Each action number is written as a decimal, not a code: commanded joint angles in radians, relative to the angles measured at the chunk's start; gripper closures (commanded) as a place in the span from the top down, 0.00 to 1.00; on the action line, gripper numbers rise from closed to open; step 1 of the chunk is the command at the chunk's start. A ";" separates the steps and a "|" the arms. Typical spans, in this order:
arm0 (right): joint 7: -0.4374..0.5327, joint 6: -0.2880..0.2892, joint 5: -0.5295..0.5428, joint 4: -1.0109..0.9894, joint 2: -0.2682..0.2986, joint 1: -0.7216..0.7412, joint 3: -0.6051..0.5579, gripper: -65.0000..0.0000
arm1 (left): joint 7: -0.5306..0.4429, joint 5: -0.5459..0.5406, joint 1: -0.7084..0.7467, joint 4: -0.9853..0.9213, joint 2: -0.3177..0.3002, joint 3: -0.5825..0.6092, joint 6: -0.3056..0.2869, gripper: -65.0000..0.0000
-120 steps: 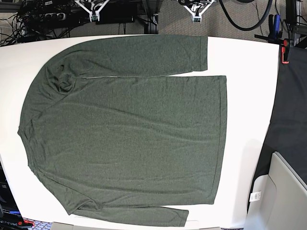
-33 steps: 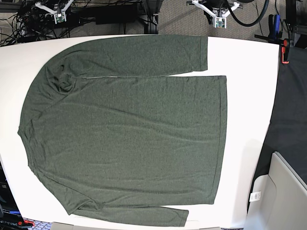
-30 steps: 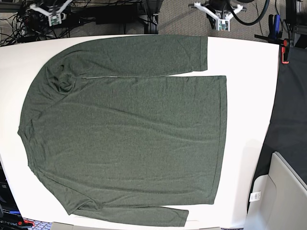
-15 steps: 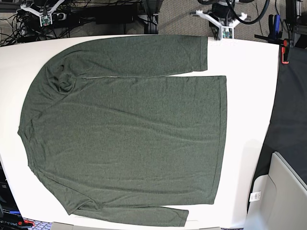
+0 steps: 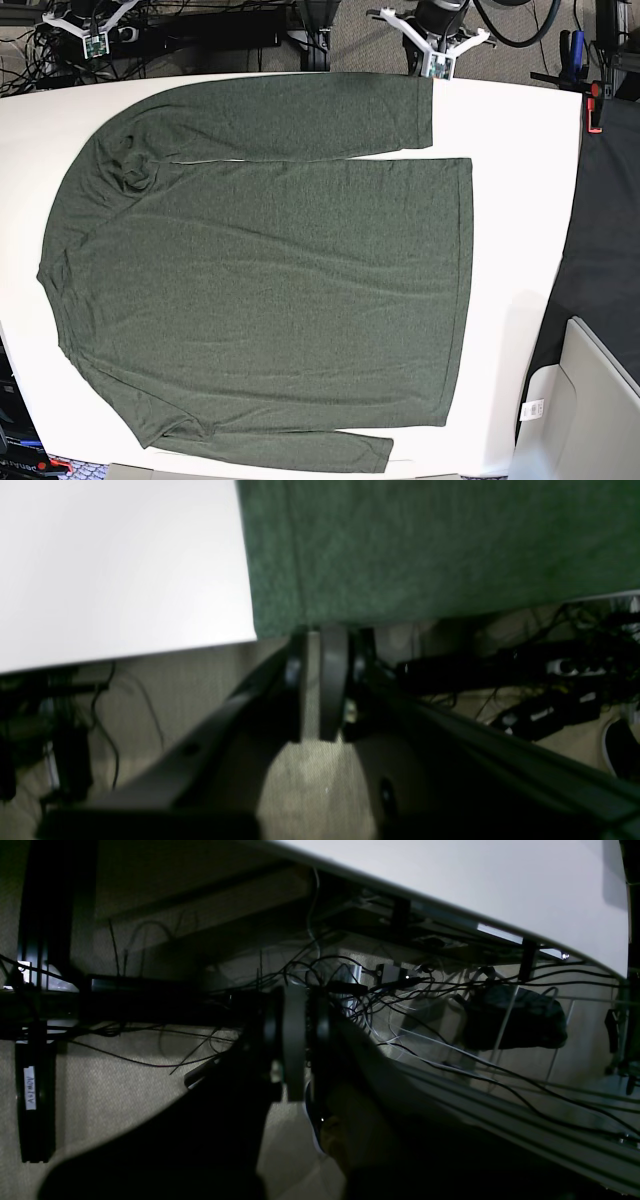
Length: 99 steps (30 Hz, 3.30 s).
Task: Fold the T-shirt properly
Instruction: 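Move the left gripper down to the shoulder corner of the green shirt, then move the right gripper to the sleeve-shoulder edge and grasp it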
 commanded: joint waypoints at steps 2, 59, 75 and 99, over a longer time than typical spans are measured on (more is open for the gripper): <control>0.016 -0.010 -0.003 0.018 0.008 -0.013 0.008 0.01 | -0.008 0.001 0.006 0.019 -0.003 -0.001 0.002 0.14; 0.016 -0.010 -0.001 0.015 0.002 0.002 0.008 0.01 | 0.216 -0.220 -0.152 -0.012 0.056 -0.055 -0.001 0.31; 0.016 -0.010 0.001 0.057 0.002 0.001 0.045 0.01 | 0.212 -0.222 -0.158 -0.047 0.056 -0.060 -0.003 0.00; -0.031 0.070 0.251 0.189 0.009 0.141 0.130 0.43 | 0.212 -0.222 -0.151 0.001 0.051 -0.056 -0.003 0.00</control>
